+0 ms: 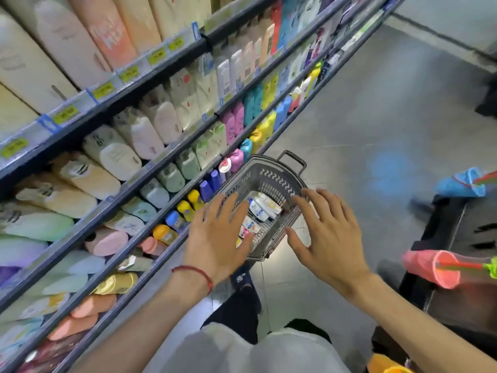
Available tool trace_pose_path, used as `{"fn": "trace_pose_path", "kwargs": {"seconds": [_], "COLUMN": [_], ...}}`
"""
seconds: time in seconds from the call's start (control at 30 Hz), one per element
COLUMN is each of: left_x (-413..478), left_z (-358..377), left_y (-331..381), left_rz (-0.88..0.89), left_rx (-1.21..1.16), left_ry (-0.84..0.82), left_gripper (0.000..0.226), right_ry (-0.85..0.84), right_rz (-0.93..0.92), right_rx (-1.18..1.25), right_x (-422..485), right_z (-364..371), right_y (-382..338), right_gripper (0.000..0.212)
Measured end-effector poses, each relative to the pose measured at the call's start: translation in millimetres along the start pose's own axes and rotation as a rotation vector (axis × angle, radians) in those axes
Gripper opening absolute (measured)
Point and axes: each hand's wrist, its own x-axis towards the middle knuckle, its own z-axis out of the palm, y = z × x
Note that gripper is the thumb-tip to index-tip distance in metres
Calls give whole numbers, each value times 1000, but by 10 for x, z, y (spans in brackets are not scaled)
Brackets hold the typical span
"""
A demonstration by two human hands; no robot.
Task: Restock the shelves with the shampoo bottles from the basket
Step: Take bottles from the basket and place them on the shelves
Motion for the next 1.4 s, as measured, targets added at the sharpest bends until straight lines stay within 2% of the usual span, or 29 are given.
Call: {"fn": "trace_pose_path", "kwargs": {"seconds": [0.13,0.3,0.63,0.8,0.97,1.23,1.4], "left_x": [668,1334,2527,2756,2855,3018,3151], "left_z": [-25,9,275,593,1164,2584,3532], "left_y": [-52,24,636,801,755,603,476], "left_rz": [4,-89,-408,-514,-629,-562,-554], "left_rx": [5,4,-124,-177,-265,-340,-363], "left_ry": [-4,-83,-124,-188,-222,-296,-282], "left_gripper": [66,64,64,62,62,61,60], "right_ry": [-78,-157,-290,-398,-483,-586,-608], "right_rz": [-9,-60,-567,-736,-697,-538,-479], "right_rx": [-26,-10,51,20,1,27,9], "right_x": [590,1263,2433,2760,2816,2490,2244], "right_z": [156,438,1244,1534,2043,3229,4137], "right_y": [374,838,1859,2193,2206,1943,1852], "right_gripper": [56,58,58,59,58,56,55]}}
